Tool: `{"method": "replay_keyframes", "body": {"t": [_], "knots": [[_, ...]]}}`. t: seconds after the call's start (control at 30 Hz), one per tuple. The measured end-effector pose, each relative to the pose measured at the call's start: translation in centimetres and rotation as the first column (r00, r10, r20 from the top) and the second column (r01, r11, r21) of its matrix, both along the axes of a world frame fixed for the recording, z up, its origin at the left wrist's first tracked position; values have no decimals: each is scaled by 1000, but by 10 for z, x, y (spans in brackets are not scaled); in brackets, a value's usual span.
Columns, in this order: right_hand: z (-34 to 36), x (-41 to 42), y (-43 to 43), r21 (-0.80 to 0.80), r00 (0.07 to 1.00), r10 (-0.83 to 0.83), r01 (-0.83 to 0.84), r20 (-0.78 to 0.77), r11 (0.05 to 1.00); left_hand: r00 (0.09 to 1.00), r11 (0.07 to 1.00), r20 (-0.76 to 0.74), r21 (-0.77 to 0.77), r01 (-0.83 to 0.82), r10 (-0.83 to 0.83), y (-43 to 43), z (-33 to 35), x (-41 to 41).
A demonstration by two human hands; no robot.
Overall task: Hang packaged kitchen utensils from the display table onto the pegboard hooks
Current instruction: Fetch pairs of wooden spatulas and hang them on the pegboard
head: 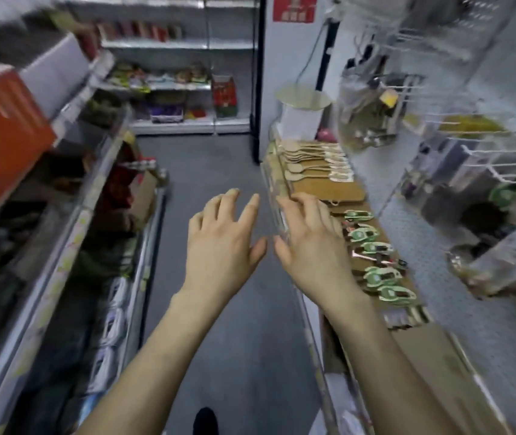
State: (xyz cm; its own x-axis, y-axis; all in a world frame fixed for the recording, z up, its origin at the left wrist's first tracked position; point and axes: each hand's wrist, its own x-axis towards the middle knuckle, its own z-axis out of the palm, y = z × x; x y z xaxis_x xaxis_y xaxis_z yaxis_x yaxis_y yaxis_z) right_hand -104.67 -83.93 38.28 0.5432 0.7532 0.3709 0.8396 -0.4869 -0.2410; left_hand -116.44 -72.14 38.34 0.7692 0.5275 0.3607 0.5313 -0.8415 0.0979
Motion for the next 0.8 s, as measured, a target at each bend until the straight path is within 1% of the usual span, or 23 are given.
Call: {"method": "replay_keyframes", "body": {"t": [0.17,0.27,0.4,0.57,0.67,0.8], "knots": [[-12,-9,102,-37,1000,23,-23,-5,999,997,997,-24,-13,-79,79,90,-10,-18],[-18,-6,151,-53,1000,15,-16,-18,998,995,996,-43,-18,-88,87,141,-15,-16],[-24,14,199,-75,999,-21,17,-48,997,996,997,-51,-32,-76,74,196,-19,7],[-38,72,255,-119,994,-69,60,-80,991,997,997,-66,-64,-44,40,259,-34,68],[-49,117,294,-125,995,-76,67,-71,990,997,997,-71,-66,-34,29,296,-45,111],[-56,185,350,-155,995,-64,52,-75,987,988,996,-142,-47,-72,65,355,-47,163]]}}
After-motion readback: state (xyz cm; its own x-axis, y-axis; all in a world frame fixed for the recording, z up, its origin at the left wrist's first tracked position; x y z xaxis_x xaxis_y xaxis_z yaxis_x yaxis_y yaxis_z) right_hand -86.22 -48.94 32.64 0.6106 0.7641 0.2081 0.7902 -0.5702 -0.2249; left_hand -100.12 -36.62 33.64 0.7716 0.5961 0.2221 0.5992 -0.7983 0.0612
